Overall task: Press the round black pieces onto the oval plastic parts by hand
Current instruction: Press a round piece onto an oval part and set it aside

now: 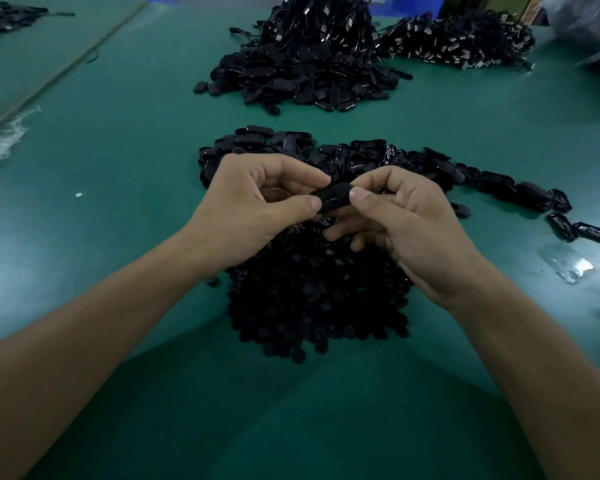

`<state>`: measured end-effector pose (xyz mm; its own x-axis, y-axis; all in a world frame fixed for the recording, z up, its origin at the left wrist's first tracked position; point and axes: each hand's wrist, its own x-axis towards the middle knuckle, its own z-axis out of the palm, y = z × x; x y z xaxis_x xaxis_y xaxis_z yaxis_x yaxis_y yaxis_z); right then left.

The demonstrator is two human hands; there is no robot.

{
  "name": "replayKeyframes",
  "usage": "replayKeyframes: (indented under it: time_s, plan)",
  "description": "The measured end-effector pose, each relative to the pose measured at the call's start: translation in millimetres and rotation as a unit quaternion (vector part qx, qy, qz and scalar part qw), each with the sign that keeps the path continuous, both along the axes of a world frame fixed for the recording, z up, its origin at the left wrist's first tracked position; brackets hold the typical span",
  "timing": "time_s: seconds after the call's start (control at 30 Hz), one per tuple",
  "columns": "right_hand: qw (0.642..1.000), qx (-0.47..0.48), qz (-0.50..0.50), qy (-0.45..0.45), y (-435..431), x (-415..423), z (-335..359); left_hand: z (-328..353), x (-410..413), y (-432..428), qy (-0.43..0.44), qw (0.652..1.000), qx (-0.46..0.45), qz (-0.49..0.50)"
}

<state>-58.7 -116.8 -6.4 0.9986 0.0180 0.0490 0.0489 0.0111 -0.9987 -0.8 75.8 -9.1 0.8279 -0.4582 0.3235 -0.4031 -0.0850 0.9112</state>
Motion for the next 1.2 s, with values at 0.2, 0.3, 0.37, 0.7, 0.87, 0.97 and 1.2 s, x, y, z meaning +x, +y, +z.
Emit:
replayKeyframes:
  time_s: [0.2,0.3,0.37,0.7,0.87,0.97,1.2]
  plan:
    - [1.000,-0.020,-0.006,-0.007,0,-1,0,-3,2,-1,0.009,0.999,-0.037,0.002]
    - [0.987,-0.142,-0.051,-0.047,0,-2,-3,-6,5,-1,0.021,0.997,-0.059,0.048]
    - [0.956,-0.269,-0.075,-0.095,-2,-3,-6,-10,10,1,0.029,0.993,-0.071,0.091]
    - [0.862,-0.498,0.051,-0.075,-2,-8,-5,-20,17,7,0.058,0.983,-0.103,0.139]
    - [0.878,-0.471,0.053,-0.072,-3,-9,-4,-22,16,6,0.072,0.981,-0.104,0.145]
    - [0.895,-0.435,0.040,-0.094,-3,-9,-3,-22,16,5,0.063,0.983,-0.097,0.145]
    - [0.930,-0.339,-0.033,-0.137,-16,-5,3,-22,14,5,0.045,0.986,-0.082,0.137]
